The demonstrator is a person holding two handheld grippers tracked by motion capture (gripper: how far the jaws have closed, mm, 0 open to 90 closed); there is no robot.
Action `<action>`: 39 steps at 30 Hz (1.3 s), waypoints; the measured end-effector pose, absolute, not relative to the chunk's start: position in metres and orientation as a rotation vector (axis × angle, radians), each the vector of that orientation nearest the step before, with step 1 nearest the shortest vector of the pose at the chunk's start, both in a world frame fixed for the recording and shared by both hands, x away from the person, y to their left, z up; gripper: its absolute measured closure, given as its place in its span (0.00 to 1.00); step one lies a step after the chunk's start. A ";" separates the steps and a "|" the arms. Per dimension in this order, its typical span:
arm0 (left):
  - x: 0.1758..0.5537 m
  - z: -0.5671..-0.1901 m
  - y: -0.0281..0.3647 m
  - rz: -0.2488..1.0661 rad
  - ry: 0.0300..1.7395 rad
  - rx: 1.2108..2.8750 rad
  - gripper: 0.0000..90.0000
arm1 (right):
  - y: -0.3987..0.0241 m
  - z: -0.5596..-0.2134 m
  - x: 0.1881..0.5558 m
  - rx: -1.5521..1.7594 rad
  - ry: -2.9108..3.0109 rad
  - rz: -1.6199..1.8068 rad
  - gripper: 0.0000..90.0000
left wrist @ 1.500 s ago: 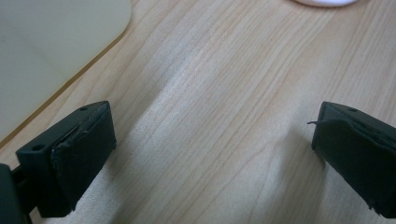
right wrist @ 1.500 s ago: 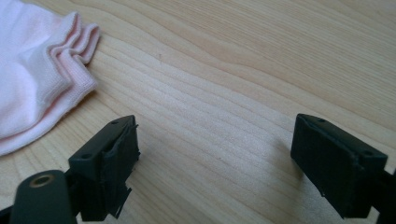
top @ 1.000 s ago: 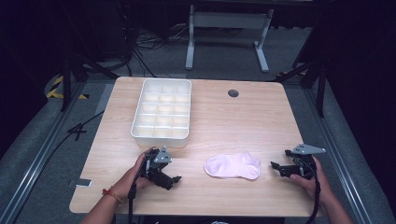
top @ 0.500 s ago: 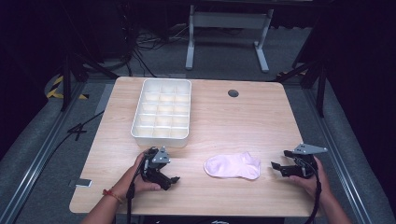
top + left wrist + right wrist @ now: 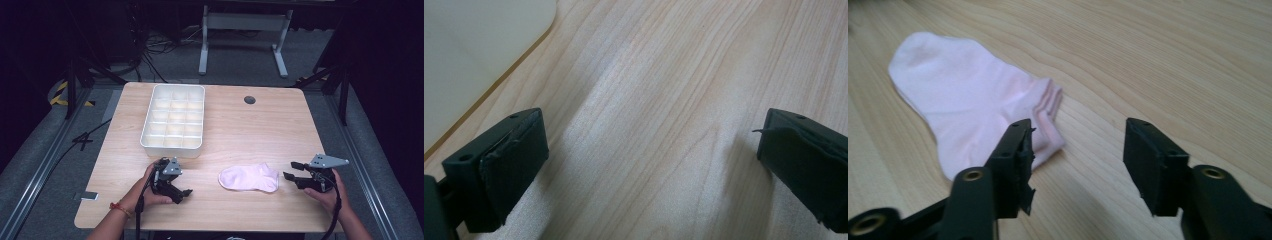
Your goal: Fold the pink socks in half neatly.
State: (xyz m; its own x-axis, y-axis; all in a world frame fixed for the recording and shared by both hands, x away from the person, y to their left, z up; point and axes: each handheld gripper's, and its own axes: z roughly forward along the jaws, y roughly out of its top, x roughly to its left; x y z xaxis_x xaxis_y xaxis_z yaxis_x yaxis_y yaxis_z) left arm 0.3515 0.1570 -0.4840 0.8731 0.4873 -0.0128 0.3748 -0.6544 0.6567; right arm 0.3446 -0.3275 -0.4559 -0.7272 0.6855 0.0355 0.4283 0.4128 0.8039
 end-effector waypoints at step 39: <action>0.353 -0.480 0.157 0.211 0.695 2.304 0.19 | -0.273 -0.479 0.347 0.746 2.584 1.152 0.88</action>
State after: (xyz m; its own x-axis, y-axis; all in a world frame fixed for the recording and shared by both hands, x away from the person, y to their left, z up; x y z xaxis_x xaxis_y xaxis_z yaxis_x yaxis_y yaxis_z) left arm 0.3528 0.1572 -0.4797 0.8418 0.5379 -0.0455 0.4219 -0.6030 0.6771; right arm 0.3473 -0.2727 -0.4786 -0.8482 0.5296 0.0092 0.3608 0.5650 0.7420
